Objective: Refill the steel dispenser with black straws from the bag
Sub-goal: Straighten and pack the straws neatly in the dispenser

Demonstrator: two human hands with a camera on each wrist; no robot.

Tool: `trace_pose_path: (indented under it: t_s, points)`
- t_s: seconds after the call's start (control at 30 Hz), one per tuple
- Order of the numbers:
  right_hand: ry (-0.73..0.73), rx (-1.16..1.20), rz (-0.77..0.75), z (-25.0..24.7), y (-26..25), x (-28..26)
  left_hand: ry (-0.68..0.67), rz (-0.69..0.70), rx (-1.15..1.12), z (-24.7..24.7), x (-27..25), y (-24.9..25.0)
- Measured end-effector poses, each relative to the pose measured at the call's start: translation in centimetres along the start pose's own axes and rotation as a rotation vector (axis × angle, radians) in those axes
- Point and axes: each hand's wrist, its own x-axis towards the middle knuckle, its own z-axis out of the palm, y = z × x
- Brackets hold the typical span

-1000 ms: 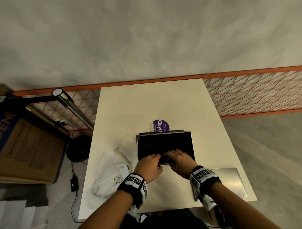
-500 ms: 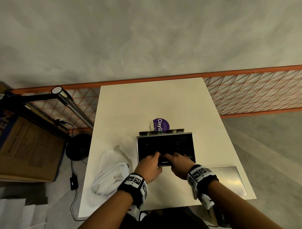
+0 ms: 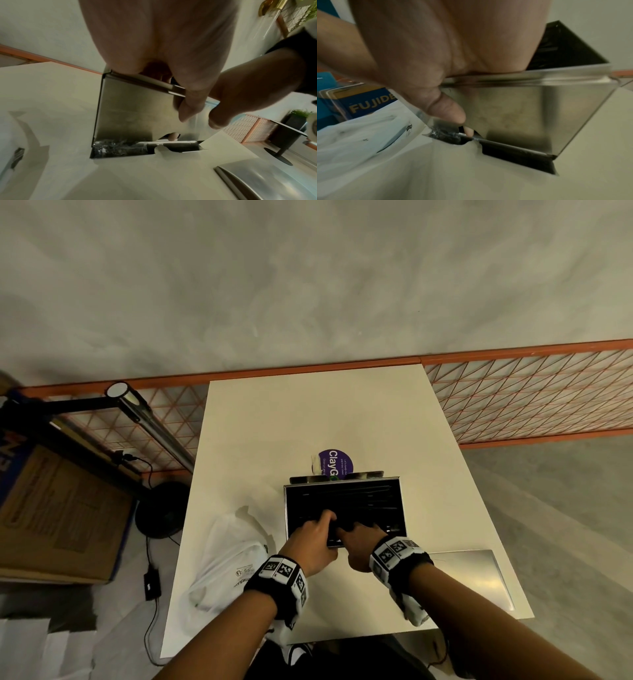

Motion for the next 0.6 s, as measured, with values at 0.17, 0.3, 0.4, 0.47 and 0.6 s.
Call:
trace_pose_path:
  t_s: [0.17,0.3,0.4,0.47,0.6]
  points:
    - [0.033,0.010,0.019,-0.2,0.3,0.2,0.008,-0.030,0.037,-0.4,0.4,0.1]
    - [0.088,0.099,0.051,-0.2,0.8,-0.1,-0.035,-0.050,0.126,-0.3,0.7,0.3]
    - [0.066,0.201,0.048,-0.4,1.3,0.3,-0.055,-0.066,0.141,0.1,0.8,0.3]
    - [0.032,0.179,0.038,-0.6,1.3,0.5,-0.056,-0.074,0.133,0.3,0.9,0.2]
    - [-0.023,0.078,0.013,-0.6,0.9,1.1,-0.049,-0.088,0.100,0.4,0.8,0.3]
